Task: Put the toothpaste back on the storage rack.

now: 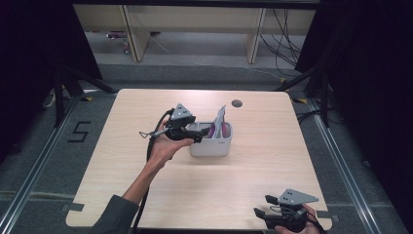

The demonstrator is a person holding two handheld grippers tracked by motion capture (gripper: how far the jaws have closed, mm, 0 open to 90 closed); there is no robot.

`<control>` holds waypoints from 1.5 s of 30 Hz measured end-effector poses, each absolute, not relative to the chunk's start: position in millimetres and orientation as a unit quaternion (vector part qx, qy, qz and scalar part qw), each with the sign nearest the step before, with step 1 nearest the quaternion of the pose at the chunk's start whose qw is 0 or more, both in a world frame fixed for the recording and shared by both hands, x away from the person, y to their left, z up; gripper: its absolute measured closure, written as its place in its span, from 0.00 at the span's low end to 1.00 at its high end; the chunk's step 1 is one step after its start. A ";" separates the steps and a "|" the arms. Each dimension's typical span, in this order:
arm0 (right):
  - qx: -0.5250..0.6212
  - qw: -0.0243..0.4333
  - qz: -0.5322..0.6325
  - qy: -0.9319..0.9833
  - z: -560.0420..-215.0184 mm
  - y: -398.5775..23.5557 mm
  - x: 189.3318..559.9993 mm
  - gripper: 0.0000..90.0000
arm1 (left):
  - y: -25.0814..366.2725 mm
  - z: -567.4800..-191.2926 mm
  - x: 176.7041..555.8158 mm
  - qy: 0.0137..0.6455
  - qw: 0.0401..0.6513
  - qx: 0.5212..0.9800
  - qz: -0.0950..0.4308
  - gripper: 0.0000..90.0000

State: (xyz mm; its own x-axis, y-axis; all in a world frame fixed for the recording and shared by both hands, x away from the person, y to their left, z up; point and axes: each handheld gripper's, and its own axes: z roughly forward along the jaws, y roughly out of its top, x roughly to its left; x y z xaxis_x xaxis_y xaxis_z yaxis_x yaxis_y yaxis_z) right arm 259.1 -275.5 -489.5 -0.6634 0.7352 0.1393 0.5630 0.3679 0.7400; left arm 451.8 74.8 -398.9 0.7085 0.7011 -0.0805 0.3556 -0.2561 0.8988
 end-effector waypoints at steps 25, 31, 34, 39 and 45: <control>0.389 0.118 0.405 0.819 -489.7 -277.8 261.0 0.40 | 118.5 -405.1 428.8 0.375 0.523 0.747 0.164 0.22; 0.394 0.109 0.406 0.817 -489.4 -277.6 260.5 0.40 | 127.1 -409.1 420.0 0.377 0.523 0.747 0.163 0.19; 0.389 0.113 0.405 0.819 -489.6 -278.4 261.1 0.40 | 130.3 -411.4 414.8 0.375 0.520 0.751 0.161 0.19; 0.389 0.116 0.406 0.819 -489.3 -278.9 261.1 0.40 | 135.1 -413.9 405.6 0.373 0.525 0.748 0.157 0.18; 0.389 0.111 0.406 0.819 -489.2 -278.0 260.8 0.40 | 136.0 -419.4 393.0 0.365 0.527 0.753 0.152 0.18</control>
